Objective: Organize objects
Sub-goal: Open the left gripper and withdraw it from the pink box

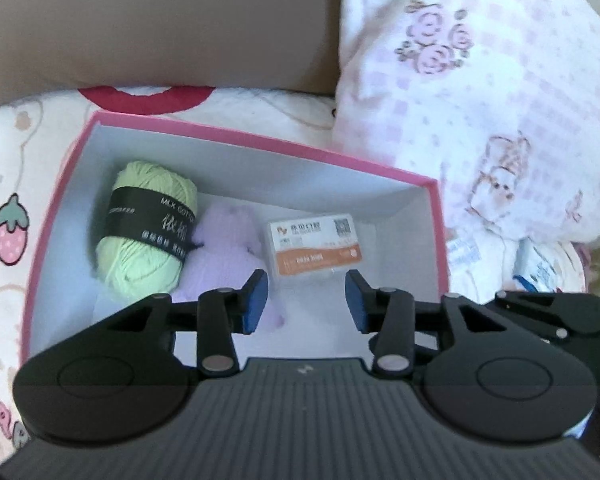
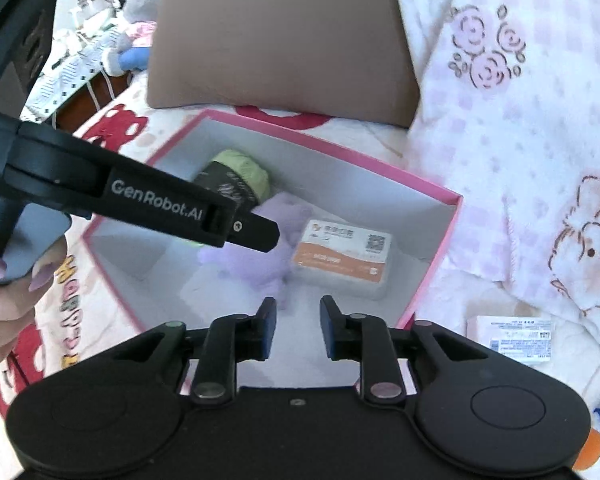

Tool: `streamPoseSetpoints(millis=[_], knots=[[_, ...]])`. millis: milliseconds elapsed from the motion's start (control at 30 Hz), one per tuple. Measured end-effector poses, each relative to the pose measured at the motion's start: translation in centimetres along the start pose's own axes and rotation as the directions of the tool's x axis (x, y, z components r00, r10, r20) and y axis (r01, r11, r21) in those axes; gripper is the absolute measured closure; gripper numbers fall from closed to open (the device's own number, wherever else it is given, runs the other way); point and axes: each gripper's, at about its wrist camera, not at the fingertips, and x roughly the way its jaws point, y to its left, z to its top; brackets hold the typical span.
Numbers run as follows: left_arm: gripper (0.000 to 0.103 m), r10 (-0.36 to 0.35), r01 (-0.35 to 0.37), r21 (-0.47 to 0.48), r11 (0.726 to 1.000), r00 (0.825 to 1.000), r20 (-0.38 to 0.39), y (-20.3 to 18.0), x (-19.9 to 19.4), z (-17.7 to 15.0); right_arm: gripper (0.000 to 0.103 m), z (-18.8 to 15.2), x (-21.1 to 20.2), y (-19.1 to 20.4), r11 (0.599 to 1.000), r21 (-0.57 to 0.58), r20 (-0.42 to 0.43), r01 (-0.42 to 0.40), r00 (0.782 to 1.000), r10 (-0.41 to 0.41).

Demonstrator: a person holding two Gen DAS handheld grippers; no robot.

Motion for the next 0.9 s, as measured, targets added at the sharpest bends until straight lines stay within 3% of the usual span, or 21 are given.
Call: streamPoseSetpoints(millis=[67, 167, 367, 533, 900], knots=[[0.053, -0.005, 0.006, 0.019, 1.000, 1.000, -0.004, -0.4, -1.3, -0.6, 0.069, -0.4, -0.8, 0.8, 1.000, -0.028, -0.015, -0.010, 1.000, 0.009], [0.043, -0.002, 0.002, 0.060, 0.998, 1.000, -0.007, -0.9, -3.1, -1.7, 0.056, -1.0, -1.9, 1.8, 0.999, -0.036, -0.017, -0.021, 1.000, 0.021], [0.036, 0.006, -0.004, 0.090, 0.996, 1.000, -0.027, -0.7, -6.6, -4.0, 0.039, -1.9, -4.5, 3.8, 0.998, -0.059, 0.013, -0.022, 1.000, 0.023], [0.025, -0.031, 0.028, 0.083, 0.996, 0.999, 0.029, -0.2, -10.6, -6.1, 0.035, -2.4, -6.4, 4.8, 0.998, -0.051, -0.001, -0.043, 0.999, 0.043], [0.024, -0.039, 0.030, 0.173, 0.984, 0.998, 0.046, -1.2, -14.6, -9.4, 0.032, -4.6, -11.0, 7.1, 0.999, -0.031, 0.022, -0.012, 1.000, 0.013]])
